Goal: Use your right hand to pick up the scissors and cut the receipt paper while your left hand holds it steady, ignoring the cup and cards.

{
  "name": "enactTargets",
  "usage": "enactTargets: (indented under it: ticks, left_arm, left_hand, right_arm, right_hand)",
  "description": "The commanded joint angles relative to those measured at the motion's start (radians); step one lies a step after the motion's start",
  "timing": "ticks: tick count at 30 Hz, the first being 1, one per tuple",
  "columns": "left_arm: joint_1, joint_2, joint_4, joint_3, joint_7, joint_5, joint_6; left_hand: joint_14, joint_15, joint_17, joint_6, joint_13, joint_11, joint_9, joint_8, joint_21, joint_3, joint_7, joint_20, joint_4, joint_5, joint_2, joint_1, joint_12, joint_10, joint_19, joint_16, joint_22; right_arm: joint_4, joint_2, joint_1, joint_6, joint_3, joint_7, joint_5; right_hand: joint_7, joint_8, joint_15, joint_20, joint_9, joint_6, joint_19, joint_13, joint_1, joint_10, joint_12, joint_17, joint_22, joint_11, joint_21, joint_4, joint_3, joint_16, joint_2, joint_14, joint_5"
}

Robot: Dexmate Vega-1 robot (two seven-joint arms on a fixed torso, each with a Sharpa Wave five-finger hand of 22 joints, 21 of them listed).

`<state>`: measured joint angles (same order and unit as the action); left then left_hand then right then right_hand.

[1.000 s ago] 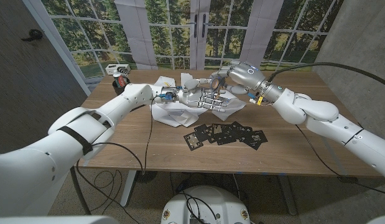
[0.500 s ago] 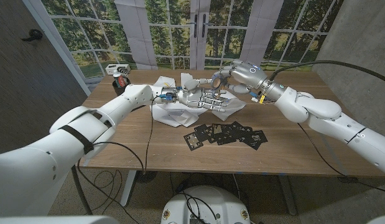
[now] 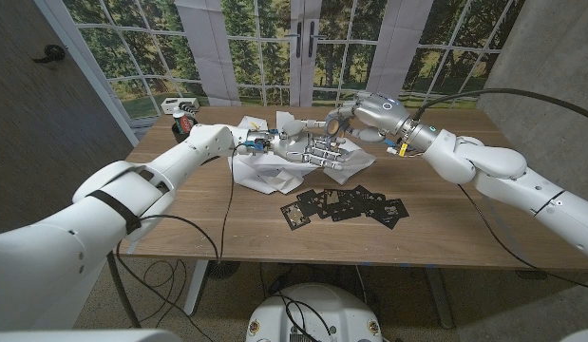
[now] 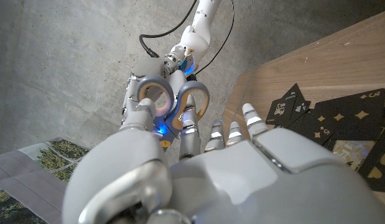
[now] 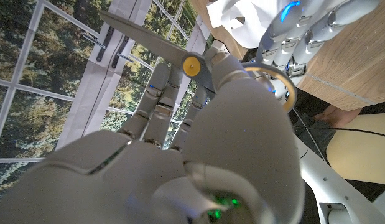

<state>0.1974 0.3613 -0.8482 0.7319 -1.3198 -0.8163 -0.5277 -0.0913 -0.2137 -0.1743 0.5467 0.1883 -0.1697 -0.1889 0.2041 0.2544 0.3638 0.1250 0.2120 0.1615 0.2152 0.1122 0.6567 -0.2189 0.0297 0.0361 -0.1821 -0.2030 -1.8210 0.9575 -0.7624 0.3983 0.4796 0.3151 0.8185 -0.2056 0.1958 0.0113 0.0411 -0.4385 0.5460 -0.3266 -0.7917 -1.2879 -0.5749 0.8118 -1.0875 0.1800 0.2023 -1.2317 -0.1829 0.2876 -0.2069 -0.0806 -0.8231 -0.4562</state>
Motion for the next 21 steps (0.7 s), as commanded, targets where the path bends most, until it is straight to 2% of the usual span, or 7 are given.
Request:
enactTargets:
  ticks: [1,21]
  left_arm:
    - [-0.004,-0.015,-0.007,-0.016,0.025,0.027,-0.007]
    - [0.024,0.004,-0.046,-0.034,0.043,0.027,-0.009]
  left_hand:
    - [0.011,-0.003,-0.005,0.003,0.005,0.000,-0.004,0.003,0.006,-0.002,0.000,0.002,-0.007,0.004,-0.011,-0.010,-0.006,0.004,0.012,-0.009,-0.003]
    - [0.017,-0.001,-0.005,-0.002,0.005,0.004,-0.005,0.000,0.007,-0.001,-0.007,0.002,-0.003,0.002,-0.015,-0.007,-0.005,0.004,0.017,-0.007,-0.003]
  right_arm:
    - [-0.008,0.008,-0.001,0.000,-0.004,-0.025,0.004]
    - [0.005,-0.001,0.010,-0.010,0.003,-0.059,-0.016]
  right_hand:
    - [0.002,0.000,0.228,0.109,-0.002,-0.005,0.005,0.000,-0.019,-0.007,-0.002,-0.003,0.000,0.004,-0.005,0.028,0.029,-0.001,-0.026,-0.083,0.004]
    - [0.002,0.000,0.228,0.107,-0.002,-0.006,0.005,0.002,-0.020,-0.017,-0.003,0.002,-0.002,0.003,-0.009,0.028,0.027,-0.004,-0.023,-0.086,0.013]
